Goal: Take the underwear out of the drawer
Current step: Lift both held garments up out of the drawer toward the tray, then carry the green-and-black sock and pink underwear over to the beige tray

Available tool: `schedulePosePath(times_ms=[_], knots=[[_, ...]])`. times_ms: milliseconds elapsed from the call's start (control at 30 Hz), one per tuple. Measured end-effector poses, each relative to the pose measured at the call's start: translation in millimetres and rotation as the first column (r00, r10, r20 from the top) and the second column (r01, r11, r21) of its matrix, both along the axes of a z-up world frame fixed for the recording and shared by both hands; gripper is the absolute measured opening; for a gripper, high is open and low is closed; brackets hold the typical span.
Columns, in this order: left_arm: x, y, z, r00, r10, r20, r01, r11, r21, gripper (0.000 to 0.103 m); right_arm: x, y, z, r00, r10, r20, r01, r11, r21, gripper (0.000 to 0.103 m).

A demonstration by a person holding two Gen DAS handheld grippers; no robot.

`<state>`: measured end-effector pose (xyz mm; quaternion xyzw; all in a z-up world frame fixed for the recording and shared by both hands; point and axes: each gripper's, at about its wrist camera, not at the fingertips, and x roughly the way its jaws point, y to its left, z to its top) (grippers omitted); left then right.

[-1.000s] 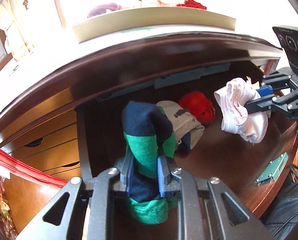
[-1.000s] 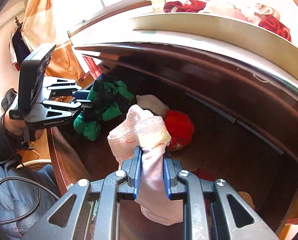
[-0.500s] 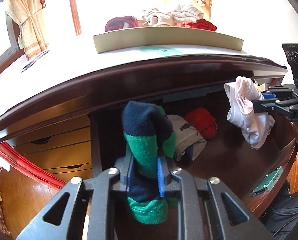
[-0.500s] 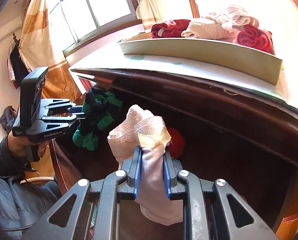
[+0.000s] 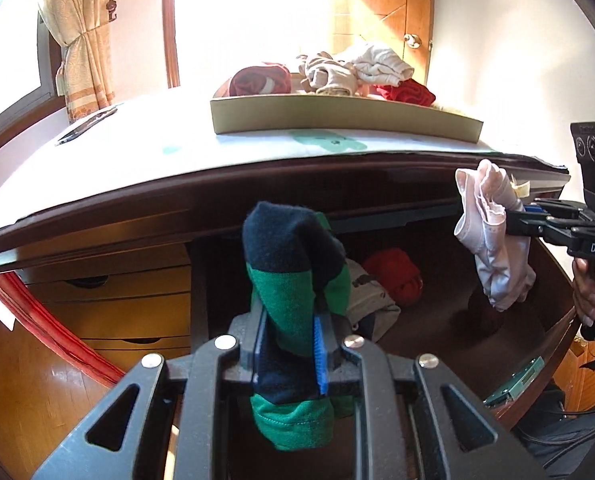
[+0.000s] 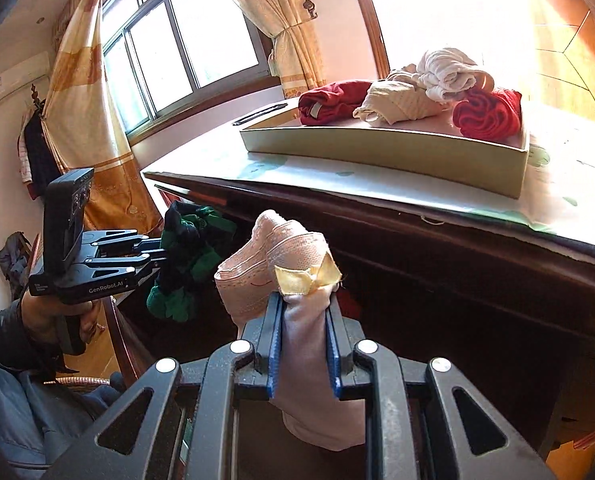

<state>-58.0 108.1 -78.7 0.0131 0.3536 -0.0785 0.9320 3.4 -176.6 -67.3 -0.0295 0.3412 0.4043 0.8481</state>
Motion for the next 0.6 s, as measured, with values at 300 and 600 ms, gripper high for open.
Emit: schedulePosePath(times_ms=[300,600], knots=[[-6.9,-1.8,7.6,0.998,0.004,0.059,-0.003,1.000,-0.029,0.017,-6.4,-4.4,6.1,0.999,-0.006,0.049,0.002,0.998,0.066,0.021],[-13.4,-6.6,18.4,0.993,0.001,0.119,0.004,0.999,-0.037,0.017,-27.4,4.7,6.8,0.988,0.036,0.147,-0.044,0.998,0.047,0.021]])
